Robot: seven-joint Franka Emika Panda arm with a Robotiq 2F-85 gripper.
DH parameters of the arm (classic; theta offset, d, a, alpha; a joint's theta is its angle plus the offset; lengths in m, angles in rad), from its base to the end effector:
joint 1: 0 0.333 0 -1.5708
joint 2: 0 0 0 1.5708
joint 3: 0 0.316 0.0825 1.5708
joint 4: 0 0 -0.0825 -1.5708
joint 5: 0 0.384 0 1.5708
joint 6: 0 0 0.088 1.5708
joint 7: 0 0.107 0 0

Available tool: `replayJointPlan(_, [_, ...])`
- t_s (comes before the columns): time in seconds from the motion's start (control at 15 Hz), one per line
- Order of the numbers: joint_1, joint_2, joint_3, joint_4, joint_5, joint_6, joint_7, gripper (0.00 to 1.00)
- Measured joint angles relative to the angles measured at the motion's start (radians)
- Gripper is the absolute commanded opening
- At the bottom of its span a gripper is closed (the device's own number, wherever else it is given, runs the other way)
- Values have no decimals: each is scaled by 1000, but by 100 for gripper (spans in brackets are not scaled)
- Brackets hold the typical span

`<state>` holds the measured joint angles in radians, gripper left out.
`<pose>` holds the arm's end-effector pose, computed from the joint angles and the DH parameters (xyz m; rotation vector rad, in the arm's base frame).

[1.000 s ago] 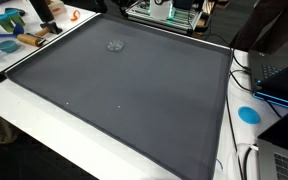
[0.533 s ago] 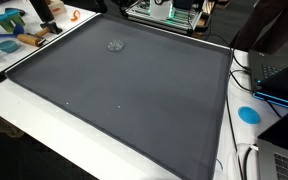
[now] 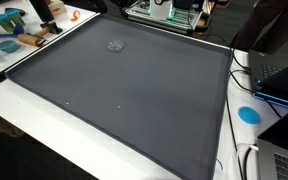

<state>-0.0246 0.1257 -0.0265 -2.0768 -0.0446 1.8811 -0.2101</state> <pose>0.5290 -0.0302 0.3468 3.0870 0.2773 -0.5069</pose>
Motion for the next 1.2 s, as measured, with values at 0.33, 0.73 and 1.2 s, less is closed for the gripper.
replayJointPlan(0.33, [-13, 7, 0, -101, -39, 208, -248, 100])
replayJointPlan(0.73, [-46, 6, -1, -258, -46, 481, -529, 100])
replayJointPlan(1.2, [-66, 8, -2, -353, -43, 551, -654, 100])
